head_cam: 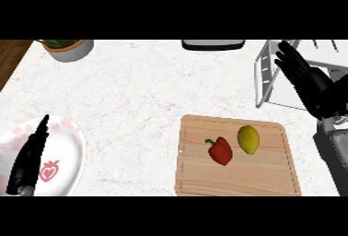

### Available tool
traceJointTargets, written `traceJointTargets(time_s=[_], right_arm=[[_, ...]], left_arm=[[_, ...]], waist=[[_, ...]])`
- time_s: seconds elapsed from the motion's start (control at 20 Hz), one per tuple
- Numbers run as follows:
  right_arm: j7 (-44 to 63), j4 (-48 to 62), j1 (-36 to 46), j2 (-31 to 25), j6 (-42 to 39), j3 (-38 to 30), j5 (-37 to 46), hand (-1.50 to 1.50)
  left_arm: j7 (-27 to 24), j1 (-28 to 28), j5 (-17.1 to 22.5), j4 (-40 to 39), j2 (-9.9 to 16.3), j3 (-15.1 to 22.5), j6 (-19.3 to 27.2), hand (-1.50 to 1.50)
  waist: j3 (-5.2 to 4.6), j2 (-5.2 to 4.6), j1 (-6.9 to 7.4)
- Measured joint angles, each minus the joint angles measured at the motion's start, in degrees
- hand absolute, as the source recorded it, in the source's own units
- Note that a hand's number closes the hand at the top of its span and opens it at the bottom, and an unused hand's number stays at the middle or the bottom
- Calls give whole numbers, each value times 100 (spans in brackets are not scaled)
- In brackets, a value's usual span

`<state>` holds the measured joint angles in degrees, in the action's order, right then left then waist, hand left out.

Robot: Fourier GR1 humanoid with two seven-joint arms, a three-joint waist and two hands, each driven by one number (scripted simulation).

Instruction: Pick the bell pepper from the cutting board and place it in the tiered basket

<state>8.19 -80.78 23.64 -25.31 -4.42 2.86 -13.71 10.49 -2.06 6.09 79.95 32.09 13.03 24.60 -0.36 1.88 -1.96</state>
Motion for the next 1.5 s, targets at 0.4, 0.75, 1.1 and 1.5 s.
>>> traceJointTargets(time_s=[0.4,0.75,1.1,1.5], right_arm=[[-748,512,303,777,-1239,-360,-1580,-150],[-217,1528,227,1026,-3681,-94,-3320,-150],[-176,2050,632,-218,-5743,-449,-3845,-150],[-189,315,1307,-1345,-6026,-770,-2373,-150]], left_arm=[[-595,841,105,740,-713,246,-82,0],[-830,1239,156,952,-1261,527,-118,0],[-1006,1289,145,796,-1478,562,-124,0],[-1015,1259,67,776,-1593,607,-16,0]], waist=[[103,-240,225],[79,-322,382],[61,-282,339],[64,-187,229]])
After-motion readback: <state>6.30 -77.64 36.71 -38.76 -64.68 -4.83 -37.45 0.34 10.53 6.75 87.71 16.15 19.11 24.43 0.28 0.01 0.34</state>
